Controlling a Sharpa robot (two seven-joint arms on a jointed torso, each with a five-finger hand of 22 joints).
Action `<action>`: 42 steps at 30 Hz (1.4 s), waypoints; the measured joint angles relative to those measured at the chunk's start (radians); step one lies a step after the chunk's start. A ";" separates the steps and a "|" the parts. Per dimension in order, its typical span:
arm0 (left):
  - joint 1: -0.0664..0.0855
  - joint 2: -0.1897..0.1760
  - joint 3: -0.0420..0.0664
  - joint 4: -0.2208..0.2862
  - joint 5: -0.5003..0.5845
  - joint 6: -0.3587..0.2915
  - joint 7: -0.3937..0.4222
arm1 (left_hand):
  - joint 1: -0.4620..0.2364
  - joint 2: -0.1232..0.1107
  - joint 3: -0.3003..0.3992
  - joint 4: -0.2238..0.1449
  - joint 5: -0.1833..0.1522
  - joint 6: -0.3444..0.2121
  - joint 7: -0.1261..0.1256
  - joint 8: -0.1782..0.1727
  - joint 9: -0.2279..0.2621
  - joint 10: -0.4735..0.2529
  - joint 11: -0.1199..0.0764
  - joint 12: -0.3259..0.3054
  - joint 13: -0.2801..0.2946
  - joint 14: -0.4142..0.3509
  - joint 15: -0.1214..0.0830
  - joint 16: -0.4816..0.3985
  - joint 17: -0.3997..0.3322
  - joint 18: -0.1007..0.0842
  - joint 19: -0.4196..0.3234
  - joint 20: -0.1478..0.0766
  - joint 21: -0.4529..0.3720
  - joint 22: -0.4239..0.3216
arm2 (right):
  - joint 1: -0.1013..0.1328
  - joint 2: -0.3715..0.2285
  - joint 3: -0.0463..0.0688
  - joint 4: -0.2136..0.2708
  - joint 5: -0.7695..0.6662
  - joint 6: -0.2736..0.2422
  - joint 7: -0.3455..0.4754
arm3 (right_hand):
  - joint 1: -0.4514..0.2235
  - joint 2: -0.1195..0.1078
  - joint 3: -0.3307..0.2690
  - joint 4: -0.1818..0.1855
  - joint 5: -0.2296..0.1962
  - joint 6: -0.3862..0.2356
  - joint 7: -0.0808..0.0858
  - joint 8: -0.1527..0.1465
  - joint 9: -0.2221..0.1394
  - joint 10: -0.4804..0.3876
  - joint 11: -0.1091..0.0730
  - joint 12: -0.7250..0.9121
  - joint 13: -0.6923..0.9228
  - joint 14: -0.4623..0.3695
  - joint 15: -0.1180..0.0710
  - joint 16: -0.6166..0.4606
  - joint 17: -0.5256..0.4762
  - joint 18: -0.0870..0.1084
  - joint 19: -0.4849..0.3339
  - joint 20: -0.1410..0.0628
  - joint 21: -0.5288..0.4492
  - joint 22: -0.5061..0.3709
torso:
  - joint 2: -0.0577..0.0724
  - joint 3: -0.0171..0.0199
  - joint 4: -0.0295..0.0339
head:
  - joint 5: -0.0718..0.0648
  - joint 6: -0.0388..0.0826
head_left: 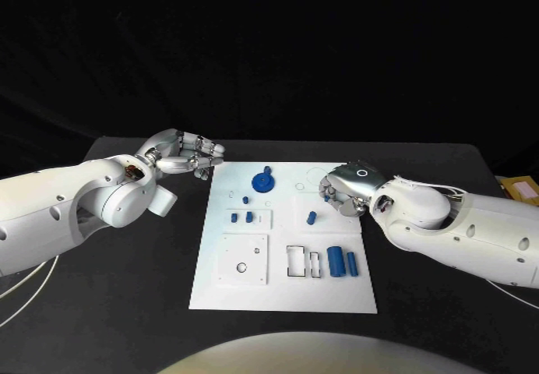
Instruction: Assemble the parts on the task board
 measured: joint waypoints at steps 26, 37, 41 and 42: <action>0.000 0.001 0.000 -0.014 0.000 0.005 -0.009 | 0.008 0.000 0.003 -0.003 0.006 0.000 0.000 0.000 -0.001 -0.011 0.003 0.000 -0.001 -0.007 0.000 0.000 -0.004 0.000 0.000 0.000 0.000 0.000 | 0.013 -0.042 0.010 0.068 0.005 -0.038 0.001 | -0.013 0.003 -0.003 -0.003 -0.014 0.002 -0.005 0.005 0.007 0.006 -0.001 -0.006 0.003 0.000 0.000 0.000 0.000 0.000 0.003 -0.004 0.004 0.000 | -0.001 -0.0017 0.0002 | -0.001 0.003; 0.000 0.011 0.000 -0.019 0.001 0.006 -0.009 | 0.008 0.000 0.003 -0.003 0.006 0.000 0.000 0.000 -0.001 -0.010 0.003 -0.001 -0.001 -0.007 0.000 0.000 -0.005 0.000 0.000 0.000 0.000 0.000 | 0.027 -0.048 0.017 0.203 0.016 -0.056 0.001 | -0.014 0.002 -0.003 -0.003 -0.016 0.001 -0.005 0.005 0.008 0.006 -0.001 -0.008 0.003 0.000 0.000 0.000 0.001 0.000 0.003 -0.004 0.012 0.000 | -0.004 -0.0030 -0.0004 | 0.018 0.003; 0.000 0.018 0.000 -0.025 0.006 0.005 -0.008 | 0.008 0.000 0.004 -0.002 0.006 -0.002 0.002 0.000 -0.001 -0.010 0.003 0.002 -0.001 -0.007 0.000 0.000 -0.005 0.000 0.000 0.000 0.000 0.000 | 0.027 -0.013 0.018 0.227 0.017 -0.059 0.003 | -0.014 0.002 -0.003 -0.003 -0.017 0.001 -0.005 0.005 0.008 0.006 -0.001 -0.008 0.003 0.000 0.000 0.000 0.001 0.000 0.003 -0.004 0.012 -0.001 | -0.007 -0.0042 0.0007 | 0.038 0.003; 0.000 0.020 0.000 -0.026 0.007 0.005 -0.007 | 0.008 0.000 0.006 0.000 0.006 -0.003 0.004 0.000 -0.001 -0.010 0.003 0.003 -0.001 -0.007 0.000 0.000 -0.005 0.000 0.000 0.000 0.000 0.000 | 0.026 -0.002 0.018 0.230 0.017 -0.059 0.003 | -0.014 0.002 -0.003 -0.003 -0.018 0.001 -0.005 0.005 0.008 0.006 -0.001 -0.008 0.003 0.000 0.000 0.000 0.001 0.000 0.003 -0.004 0.012 -0.001 | -0.008 -0.0049 0.0010 | 0.044 0.002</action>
